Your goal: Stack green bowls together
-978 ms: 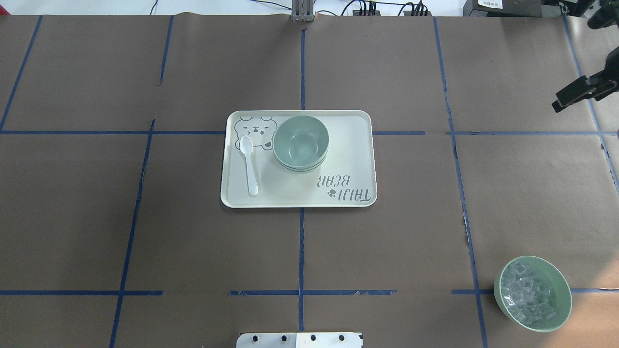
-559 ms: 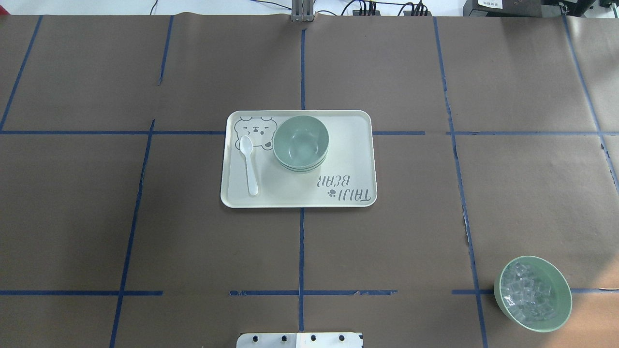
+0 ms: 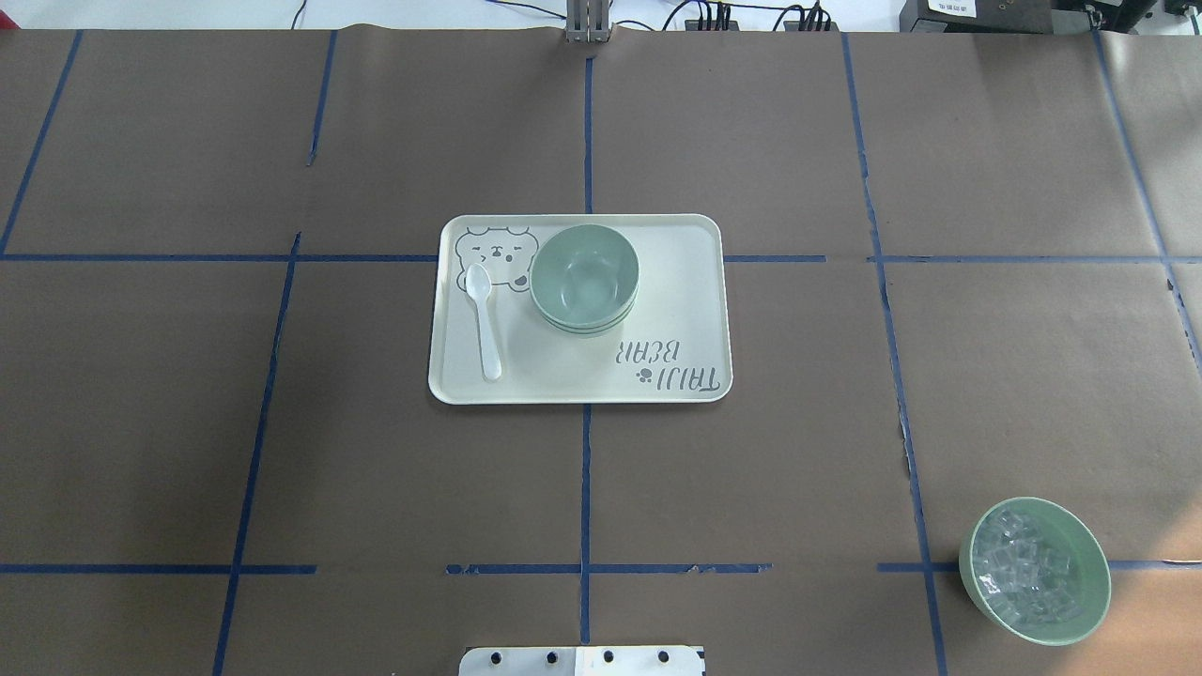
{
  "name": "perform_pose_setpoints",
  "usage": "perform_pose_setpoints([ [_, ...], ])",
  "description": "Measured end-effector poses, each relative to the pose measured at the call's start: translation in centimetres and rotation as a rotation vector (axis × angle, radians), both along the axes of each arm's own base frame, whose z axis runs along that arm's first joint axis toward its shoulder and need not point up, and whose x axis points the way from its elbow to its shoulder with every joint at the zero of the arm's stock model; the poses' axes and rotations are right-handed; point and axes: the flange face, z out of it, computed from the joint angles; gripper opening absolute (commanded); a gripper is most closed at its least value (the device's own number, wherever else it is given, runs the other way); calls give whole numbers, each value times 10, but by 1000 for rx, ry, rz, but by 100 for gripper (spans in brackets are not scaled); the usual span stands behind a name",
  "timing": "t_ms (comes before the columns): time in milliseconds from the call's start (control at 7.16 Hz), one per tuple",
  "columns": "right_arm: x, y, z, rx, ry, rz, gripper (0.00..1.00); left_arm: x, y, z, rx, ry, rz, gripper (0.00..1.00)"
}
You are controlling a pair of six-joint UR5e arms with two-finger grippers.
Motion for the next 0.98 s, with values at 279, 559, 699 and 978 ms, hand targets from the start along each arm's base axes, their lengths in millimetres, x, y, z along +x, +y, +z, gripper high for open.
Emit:
perform_pose_setpoints([
  [279, 1, 3, 8, -13, 8, 1, 100, -1, 5, 8, -17, 3, -1, 100],
  [559, 2, 4, 15, -26, 13, 1, 100, -2, 6, 10, -3, 3, 12, 100],
  [699, 2, 4, 18, -30, 13, 1, 100, -3, 6, 10, 9, 2, 23, 100],
  [978, 1, 3, 36, -13, 13, 3, 100, -6, 5, 12, 39, -2, 49, 100],
])
